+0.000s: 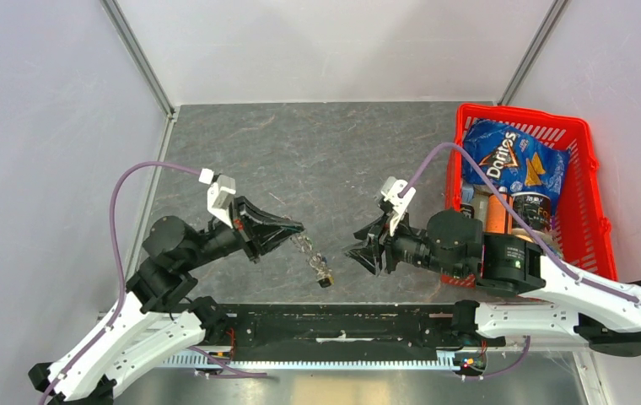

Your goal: Put the keys on the keyring

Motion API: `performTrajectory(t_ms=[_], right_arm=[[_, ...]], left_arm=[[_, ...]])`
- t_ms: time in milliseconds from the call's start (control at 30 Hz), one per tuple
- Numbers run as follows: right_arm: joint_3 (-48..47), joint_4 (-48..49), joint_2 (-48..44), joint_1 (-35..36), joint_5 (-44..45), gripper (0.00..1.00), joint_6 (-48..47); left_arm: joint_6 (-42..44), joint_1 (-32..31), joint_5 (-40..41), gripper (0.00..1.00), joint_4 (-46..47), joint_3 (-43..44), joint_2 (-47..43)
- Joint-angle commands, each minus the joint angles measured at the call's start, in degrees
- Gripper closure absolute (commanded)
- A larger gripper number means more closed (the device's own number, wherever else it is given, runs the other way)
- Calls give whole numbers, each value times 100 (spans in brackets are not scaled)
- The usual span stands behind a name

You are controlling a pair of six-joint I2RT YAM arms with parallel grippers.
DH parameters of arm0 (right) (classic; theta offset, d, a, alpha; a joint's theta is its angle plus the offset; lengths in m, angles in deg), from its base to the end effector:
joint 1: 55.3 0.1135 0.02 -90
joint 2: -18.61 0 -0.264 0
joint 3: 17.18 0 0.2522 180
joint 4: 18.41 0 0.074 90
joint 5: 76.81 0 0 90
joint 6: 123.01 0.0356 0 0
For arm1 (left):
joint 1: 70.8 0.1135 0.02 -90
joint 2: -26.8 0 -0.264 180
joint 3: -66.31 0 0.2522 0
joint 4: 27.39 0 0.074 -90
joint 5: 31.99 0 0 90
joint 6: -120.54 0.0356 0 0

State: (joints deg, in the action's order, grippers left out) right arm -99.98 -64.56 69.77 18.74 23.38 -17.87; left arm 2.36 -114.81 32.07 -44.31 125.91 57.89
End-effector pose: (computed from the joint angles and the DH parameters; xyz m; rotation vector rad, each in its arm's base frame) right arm 0.0541 0.1662 0.4241 -0.8280 1.7358 0.9209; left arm 0.0750 -0.0942 0.3915 0.6146 1.4013 -1.3376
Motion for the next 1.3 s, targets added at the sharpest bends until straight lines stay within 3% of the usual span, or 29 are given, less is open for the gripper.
performTrajectory(t_ms=[0, 567, 867, 1200, 1267], right_arm=[[319, -134, -236, 23, 863, 48, 284], [938, -638, -875, 22, 1215, 45, 884], [1093, -732, -1010, 22, 1221, 42, 1018], [1347, -787, -1378, 20, 1526, 24, 1256], [1407, -787, -1389, 20, 1529, 3, 1293]], left_arm=[[125, 1, 988, 98, 28, -76, 226], [-762, 6, 3273, 98, -414, -800, 1514], [-989, 7, 3499, 98, -132, -777, 2893], [-878, 24, 3817, 98, 534, -300, 4380], [-862, 44, 3811, 98, 641, -157, 4689]])
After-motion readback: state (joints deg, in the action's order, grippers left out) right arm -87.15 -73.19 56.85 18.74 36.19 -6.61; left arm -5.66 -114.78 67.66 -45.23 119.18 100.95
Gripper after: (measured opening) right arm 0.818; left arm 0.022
